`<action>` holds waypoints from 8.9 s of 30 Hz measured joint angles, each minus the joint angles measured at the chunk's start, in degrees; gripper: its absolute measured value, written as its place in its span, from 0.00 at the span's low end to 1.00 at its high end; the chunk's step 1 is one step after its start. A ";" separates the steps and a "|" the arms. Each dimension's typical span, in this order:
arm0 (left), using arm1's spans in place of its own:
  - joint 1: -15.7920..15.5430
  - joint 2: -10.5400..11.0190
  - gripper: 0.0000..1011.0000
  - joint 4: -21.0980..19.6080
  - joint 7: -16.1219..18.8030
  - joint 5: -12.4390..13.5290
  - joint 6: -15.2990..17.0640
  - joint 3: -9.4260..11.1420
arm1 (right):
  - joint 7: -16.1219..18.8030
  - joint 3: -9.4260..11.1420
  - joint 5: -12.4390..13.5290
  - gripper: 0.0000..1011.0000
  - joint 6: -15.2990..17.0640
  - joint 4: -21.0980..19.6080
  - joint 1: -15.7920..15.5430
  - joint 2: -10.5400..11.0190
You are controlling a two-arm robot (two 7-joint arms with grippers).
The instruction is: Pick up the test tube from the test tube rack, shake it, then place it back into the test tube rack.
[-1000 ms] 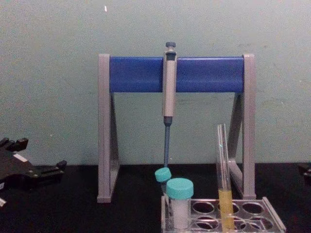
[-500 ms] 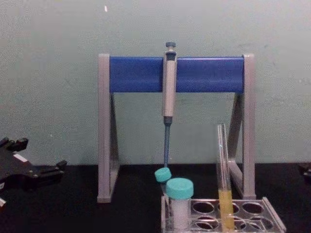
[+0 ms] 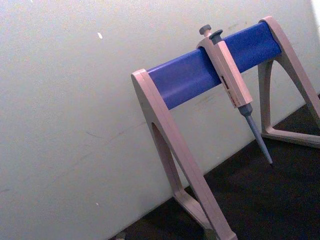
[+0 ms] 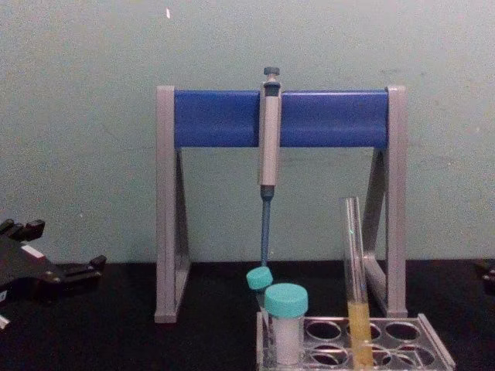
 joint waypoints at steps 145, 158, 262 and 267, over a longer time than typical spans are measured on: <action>0.00 0.00 1.00 0.00 0.00 0.00 0.00 0.00 | 33.70 -2.44 13.73 0.99 13.19 4.67 10.25 -8.71; 0.00 0.00 1.00 0.00 0.00 0.00 0.00 0.00 | 33.69 -2.40 13.74 0.94 13.18 4.58 10.24 -8.66; 0.00 0.00 1.00 0.00 0.00 0.00 0.00 0.00 | 31.85 4.44 13.45 0.23 1.54 -3.97 4.45 -9.69; 0.00 0.00 1.00 0.00 0.00 0.00 0.00 0.00 | 32.19 4.18 13.60 0.23 1.66 -2.91 5.31 -10.12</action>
